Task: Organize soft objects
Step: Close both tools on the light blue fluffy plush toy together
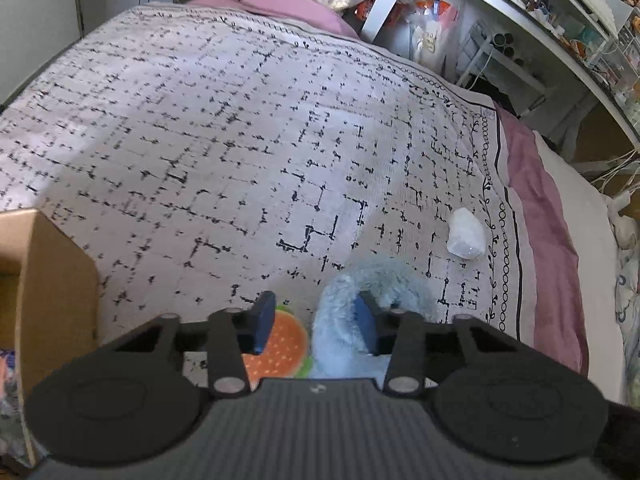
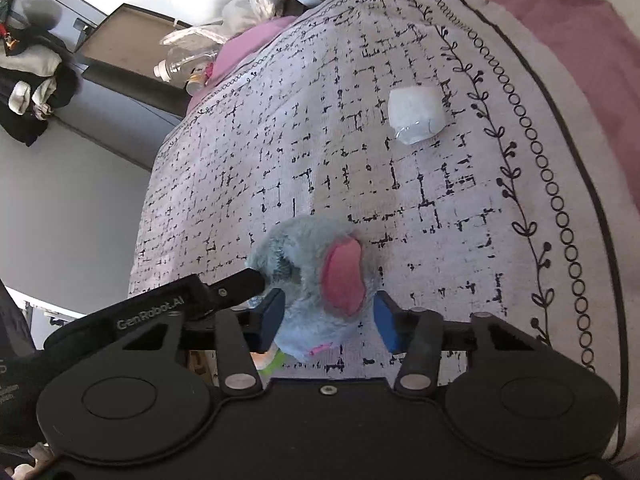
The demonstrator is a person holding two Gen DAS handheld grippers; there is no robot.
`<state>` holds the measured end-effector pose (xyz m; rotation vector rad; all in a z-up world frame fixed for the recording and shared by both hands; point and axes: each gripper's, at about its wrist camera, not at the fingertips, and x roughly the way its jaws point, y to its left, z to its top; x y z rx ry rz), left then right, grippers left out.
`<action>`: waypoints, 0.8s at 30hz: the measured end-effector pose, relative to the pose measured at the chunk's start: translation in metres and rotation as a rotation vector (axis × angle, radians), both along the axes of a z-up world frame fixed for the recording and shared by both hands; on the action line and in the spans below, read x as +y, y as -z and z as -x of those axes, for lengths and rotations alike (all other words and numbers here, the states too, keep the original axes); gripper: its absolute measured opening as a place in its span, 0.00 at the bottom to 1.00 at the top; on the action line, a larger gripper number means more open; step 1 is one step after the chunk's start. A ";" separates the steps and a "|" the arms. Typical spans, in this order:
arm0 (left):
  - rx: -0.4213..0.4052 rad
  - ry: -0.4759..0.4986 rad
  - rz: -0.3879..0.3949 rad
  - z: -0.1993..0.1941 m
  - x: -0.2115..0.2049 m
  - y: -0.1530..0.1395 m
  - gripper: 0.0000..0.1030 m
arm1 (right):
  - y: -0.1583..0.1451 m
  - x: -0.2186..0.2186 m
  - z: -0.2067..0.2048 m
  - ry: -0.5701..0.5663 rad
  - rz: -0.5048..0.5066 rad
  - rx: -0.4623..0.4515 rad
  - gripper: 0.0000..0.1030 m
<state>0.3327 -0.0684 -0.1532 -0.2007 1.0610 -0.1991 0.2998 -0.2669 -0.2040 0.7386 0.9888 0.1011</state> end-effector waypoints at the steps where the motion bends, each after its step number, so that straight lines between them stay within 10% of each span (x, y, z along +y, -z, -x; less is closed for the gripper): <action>1: 0.005 0.001 0.010 -0.002 -0.001 0.003 0.34 | 0.002 0.000 -0.002 0.003 -0.004 0.004 0.42; 24: -0.027 0.058 0.046 0.012 -0.010 -0.007 0.13 | -0.007 0.002 0.004 0.000 0.007 -0.072 0.20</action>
